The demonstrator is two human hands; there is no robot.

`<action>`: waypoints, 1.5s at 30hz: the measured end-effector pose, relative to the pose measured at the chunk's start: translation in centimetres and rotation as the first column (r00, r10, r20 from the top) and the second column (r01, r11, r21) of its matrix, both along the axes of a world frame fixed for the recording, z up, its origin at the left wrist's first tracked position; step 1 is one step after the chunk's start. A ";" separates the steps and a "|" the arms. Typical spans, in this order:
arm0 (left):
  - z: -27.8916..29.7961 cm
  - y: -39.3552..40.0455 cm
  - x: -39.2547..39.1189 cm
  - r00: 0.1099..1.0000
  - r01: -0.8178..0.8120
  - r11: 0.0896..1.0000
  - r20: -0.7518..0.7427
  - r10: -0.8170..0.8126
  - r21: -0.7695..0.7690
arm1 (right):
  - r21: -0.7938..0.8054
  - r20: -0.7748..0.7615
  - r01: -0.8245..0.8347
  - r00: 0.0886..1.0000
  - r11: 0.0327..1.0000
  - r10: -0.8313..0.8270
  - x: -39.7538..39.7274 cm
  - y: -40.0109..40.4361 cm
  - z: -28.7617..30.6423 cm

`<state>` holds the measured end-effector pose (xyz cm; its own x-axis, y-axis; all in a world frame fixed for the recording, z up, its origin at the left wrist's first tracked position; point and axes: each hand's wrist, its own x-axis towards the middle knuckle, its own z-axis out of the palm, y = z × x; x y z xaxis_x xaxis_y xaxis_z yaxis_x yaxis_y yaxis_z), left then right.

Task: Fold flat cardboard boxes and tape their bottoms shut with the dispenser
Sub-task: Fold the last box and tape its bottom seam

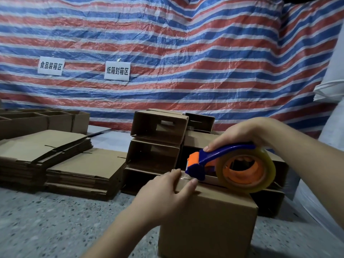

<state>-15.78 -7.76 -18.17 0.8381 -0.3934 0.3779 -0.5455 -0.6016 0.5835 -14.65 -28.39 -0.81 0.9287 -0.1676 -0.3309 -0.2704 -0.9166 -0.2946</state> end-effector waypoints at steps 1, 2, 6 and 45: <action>0.4 0.1 -0.1 1.000 -0.006 0.996 0.021 0.004 0.088 | -0.015 -0.006 0.004 1.000 1.000 -0.004 0.0 0.0 0.1; 0.7 0.2 -0.1 1.000 -0.016 0.985 0.029 0.011 0.170 | -0.029 -0.012 0.008 1.000 1.000 -0.008 -0.1 -0.1 0.2; 1.4 0.6 -0.1 0.999 -0.038 0.954 0.030 0.031 0.299 | -0.033 -0.036 0.035 0.999 0.999 -0.037 -0.2 -0.9 0.7; 2.4 -4.0 -1.6 0.942 -0.036 0.797 0.286 -0.173 0.603 | -0.086 -0.219 0.110 0.967 0.990 -0.127 -6.7 -14.3 -1.3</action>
